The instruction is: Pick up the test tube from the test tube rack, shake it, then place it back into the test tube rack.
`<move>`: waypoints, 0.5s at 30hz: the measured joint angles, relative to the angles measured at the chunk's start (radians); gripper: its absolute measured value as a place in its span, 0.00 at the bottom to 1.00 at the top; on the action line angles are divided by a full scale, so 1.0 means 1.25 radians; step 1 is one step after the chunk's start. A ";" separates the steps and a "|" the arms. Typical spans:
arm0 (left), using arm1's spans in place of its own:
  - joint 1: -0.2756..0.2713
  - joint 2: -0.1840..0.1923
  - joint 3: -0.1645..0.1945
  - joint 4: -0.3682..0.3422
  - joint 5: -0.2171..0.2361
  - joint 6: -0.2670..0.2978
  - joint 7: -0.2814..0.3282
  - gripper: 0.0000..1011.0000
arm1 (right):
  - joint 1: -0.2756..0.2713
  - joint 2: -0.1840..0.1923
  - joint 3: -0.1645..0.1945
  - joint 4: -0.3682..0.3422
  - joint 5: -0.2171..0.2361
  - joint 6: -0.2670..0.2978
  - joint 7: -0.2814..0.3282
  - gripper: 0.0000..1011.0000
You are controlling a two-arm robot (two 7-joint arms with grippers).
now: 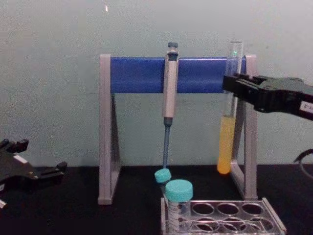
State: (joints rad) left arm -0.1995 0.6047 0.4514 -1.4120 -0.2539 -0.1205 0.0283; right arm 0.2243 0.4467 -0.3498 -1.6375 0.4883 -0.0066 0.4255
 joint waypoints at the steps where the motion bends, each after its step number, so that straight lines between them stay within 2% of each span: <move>1: 0.000 0.000 0.000 0.000 0.000 0.000 0.000 0.99 | -0.003 0.003 0.004 -0.002 -0.001 0.000 -0.002 0.23; 7: 0.000 0.000 0.000 0.000 0.000 0.000 0.000 0.99 | -0.021 0.019 0.024 -0.017 -0.003 0.000 -0.010 0.23; 11: 0.000 0.000 0.000 0.000 0.000 0.000 0.000 0.99 | -0.052 0.040 0.044 -0.046 0.000 0.005 -0.012 0.23; 15: 0.000 0.000 0.000 0.000 0.000 0.000 0.000 0.99 | -0.080 0.056 0.051 -0.073 0.009 0.014 -0.005 0.23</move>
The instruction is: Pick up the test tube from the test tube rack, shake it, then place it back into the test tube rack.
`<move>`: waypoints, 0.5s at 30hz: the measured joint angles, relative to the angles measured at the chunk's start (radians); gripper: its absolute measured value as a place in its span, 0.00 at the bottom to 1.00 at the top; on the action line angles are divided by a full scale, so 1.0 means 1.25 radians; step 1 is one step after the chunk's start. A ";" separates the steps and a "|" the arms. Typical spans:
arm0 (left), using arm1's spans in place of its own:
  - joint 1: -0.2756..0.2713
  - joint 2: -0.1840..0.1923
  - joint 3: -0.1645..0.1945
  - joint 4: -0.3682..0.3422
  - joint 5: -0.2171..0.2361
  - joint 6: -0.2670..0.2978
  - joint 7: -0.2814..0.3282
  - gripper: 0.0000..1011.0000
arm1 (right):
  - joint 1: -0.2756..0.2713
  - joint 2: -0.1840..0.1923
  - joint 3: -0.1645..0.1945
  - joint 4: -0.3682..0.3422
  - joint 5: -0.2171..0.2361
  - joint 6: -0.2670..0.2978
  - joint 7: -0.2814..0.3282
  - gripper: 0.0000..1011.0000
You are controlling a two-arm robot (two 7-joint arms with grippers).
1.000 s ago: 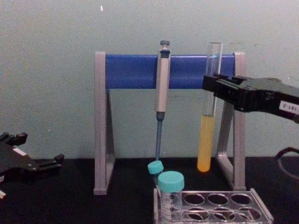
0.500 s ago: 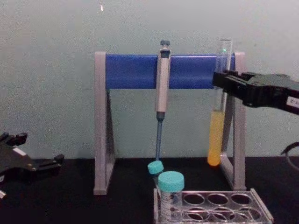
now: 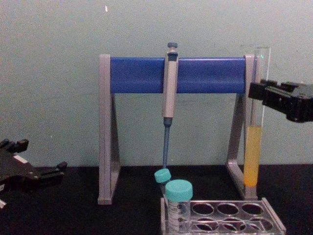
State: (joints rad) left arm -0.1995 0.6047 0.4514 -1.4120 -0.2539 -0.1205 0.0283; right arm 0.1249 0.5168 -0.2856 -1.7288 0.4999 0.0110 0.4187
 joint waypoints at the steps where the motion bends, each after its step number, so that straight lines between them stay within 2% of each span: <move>1: 0.000 0.000 0.000 0.000 0.000 0.000 0.000 0.99 | -0.009 0.005 0.000 -0.010 0.005 0.004 0.006 0.23; 9: 0.000 0.000 0.000 0.000 0.000 0.000 0.000 0.99 | -0.013 0.005 -0.027 -0.026 0.027 0.016 0.036 0.23; 15: 0.000 0.000 0.000 0.000 0.000 0.000 0.000 0.99 | 0.030 -0.025 -0.057 0.002 0.030 0.003 0.038 0.23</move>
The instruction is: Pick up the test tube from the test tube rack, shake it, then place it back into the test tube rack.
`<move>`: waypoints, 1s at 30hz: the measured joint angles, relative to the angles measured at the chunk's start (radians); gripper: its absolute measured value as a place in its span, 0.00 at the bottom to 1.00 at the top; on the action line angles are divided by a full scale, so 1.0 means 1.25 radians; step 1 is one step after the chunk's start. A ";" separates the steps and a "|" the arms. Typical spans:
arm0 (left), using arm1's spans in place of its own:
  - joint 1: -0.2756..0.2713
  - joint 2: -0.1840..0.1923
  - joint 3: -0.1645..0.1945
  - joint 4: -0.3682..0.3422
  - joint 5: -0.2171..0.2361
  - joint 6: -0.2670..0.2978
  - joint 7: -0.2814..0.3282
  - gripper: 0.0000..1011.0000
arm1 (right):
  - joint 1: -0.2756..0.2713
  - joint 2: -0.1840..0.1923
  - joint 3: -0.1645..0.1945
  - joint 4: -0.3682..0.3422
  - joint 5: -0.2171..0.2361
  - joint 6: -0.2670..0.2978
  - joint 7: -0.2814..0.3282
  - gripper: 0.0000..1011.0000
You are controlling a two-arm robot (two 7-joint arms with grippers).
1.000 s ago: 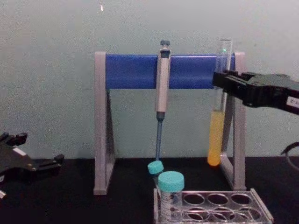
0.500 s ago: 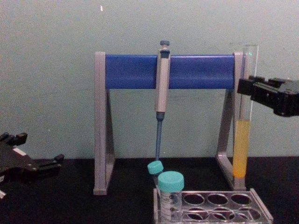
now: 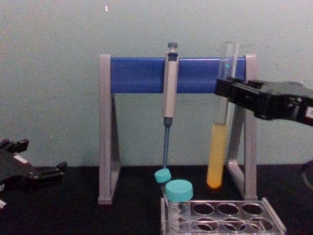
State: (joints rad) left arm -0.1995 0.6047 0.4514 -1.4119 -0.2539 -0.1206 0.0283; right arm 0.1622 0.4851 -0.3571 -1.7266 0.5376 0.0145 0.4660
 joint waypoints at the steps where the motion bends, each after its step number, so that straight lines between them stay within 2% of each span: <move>1: 0.000 0.000 0.000 0.000 0.000 0.000 0.000 0.99 | 0.005 -0.003 -0.002 0.005 -0.002 -0.002 -0.001 0.23; 9: 0.000 0.000 0.000 0.000 0.000 0.000 0.000 0.99 | 0.032 -0.025 -0.006 0.038 -0.030 -0.018 -0.032 0.23; 30: 0.000 0.000 0.000 0.000 0.000 0.000 0.000 0.99 | 0.029 -0.029 0.016 0.041 -0.041 -0.018 -0.040 0.23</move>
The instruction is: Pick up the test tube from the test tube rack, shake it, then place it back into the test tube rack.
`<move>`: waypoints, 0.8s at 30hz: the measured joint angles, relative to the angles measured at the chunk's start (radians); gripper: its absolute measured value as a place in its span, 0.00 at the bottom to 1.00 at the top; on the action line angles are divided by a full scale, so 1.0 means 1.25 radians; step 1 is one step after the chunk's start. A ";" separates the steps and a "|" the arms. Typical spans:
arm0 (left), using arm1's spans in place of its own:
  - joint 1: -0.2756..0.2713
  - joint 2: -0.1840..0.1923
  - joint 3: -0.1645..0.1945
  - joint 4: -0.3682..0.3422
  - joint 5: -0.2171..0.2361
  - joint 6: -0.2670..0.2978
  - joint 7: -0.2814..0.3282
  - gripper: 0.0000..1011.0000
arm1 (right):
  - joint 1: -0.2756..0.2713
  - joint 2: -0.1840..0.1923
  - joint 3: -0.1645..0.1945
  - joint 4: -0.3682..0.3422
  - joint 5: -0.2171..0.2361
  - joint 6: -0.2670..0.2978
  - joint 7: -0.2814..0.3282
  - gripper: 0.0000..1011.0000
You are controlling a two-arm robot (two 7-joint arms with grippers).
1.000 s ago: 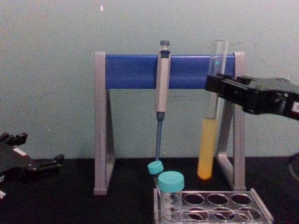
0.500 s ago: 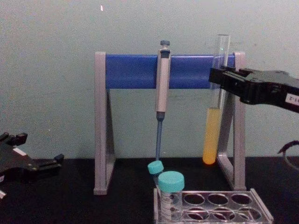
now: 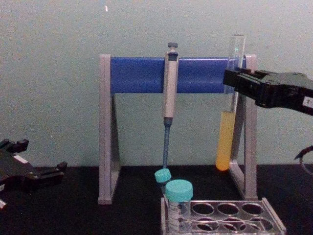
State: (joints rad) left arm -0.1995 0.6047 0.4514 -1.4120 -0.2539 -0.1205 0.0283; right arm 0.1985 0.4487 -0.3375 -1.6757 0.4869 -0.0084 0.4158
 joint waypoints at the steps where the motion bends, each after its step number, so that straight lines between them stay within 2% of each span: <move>1: 0.000 0.000 0.000 0.000 0.000 0.000 0.000 0.99 | 0.000 0.000 0.000 0.000 0.000 0.000 0.000 0.23; 12: 0.000 0.000 0.000 0.000 0.000 0.000 0.000 0.99 | -0.007 0.008 0.000 -0.008 0.001 0.000 0.017 0.23; 24: 0.000 0.000 0.000 0.000 0.000 0.000 0.000 0.99 | -0.045 0.071 -0.012 -0.045 0.045 -0.025 0.107 0.23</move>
State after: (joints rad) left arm -0.1995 0.6047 0.4514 -1.4120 -0.2539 -0.1205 0.0283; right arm 0.1419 0.5375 -0.3531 -1.7324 0.5436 -0.0401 0.5496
